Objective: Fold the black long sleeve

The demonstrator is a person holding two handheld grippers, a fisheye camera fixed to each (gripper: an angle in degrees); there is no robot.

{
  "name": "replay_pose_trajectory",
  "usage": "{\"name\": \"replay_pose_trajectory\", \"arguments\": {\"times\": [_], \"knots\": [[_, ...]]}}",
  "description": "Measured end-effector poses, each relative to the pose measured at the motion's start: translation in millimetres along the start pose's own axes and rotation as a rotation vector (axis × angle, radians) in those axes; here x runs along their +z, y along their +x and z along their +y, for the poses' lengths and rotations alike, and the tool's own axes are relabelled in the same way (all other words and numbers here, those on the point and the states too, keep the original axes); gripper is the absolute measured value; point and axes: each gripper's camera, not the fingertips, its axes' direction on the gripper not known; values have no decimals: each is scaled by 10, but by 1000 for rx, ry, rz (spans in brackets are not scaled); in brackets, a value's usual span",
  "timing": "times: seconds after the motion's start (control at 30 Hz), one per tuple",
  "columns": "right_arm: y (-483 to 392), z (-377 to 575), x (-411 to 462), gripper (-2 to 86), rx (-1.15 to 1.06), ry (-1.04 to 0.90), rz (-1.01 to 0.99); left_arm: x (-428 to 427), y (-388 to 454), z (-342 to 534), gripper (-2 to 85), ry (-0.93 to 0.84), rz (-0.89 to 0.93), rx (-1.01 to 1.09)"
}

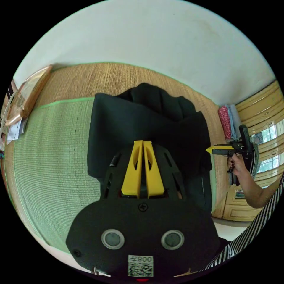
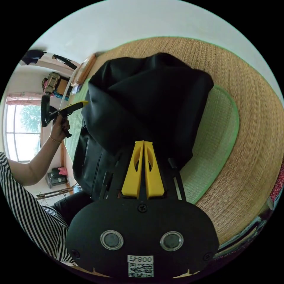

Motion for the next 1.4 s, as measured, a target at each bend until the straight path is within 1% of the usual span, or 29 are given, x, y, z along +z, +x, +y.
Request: {"name": "replay_pose_trajectory", "arguments": {"times": [0.07,0.13,0.2,0.23,0.3,0.37,0.47,0.5,0.57,0.63,0.7,0.73,0.8,0.83,0.87,0.9,0.93,0.97,1.0,1.03,1.1,1.2,1.27,1.37,1.4], "knots": [[22,-4,-59,0,5,61,-2,-137,-222,-96,1,68,-31,0],[129,-70,-23,0,44,101,44,-117,-447,-202,1,67,-85,-23],[267,-133,98,0,90,91,67,15,-727,-302,1,7,-94,-57],[366,-168,205,1,118,46,38,125,-916,-340,1,-69,-58,-96],[416,-151,241,1,125,45,10,125,-1114,-313,1,-72,-8,-144],[368,-75,173,1,109,80,38,-115,-1218,-198,1,37,45,-148],[317,65,73,1,94,165,48,-351,-1261,-72,1,183,179,-76],[344,75,100,1,93,172,58,-341,-1277,-76,1,179,187,-68],[443,29,228,1,110,124,67,-110,-1382,-170,1,41,170,-11],[541,2,321,1,136,90,11,43,-1541,-189,1,-53,174,-52],[420,80,231,1,87,135,32,-71,-1662,-124,1,8,228,-52],[305,170,197,1,39,150,30,-196,-1722,-43,1,54,239,-47],[160,336,245,1,-30,150,0,-327,-1815,102,1,79,234,-32],[120,434,354,1,-40,120,9,-337,-1900,197,2,55,211,-30],[121,473,430,1,-38,94,19,-278,-2009,274,2,-10,183,-40],[170,535,600,1,-17,33,28,-235,-2072,310,2,-49,174,-52],[258,582,747,2,10,-15,4,-173,-2198,385,2,-107,183,-73],[311,603,799,2,29,-34,-19,-173,-2306,461,3,-128,213,-89],[398,643,826,2,60,-38,-71,-196,-2355,499,3,-131,227,-97],[448,702,761,2,70,5,-98,-278,-2442,581,3,-120,246,-99],[496,819,633,3,75,60,-116,-431,-2582,749,4,-109,256,-111],[617,1114,533,7,104,63,-193,-593,-2857,1169,10,-177,289,-206],[705,1357,538,11,140,28,-234,-638,-3048,1599,21,-313,331,-302],[854,1822,579,30,251,-40,-275,-802,-3219,2102,48,-441,232,-397],[918,2010,603,41,306,-63,-309,-821,-3256,2194,55,-470,230,-419]]}}
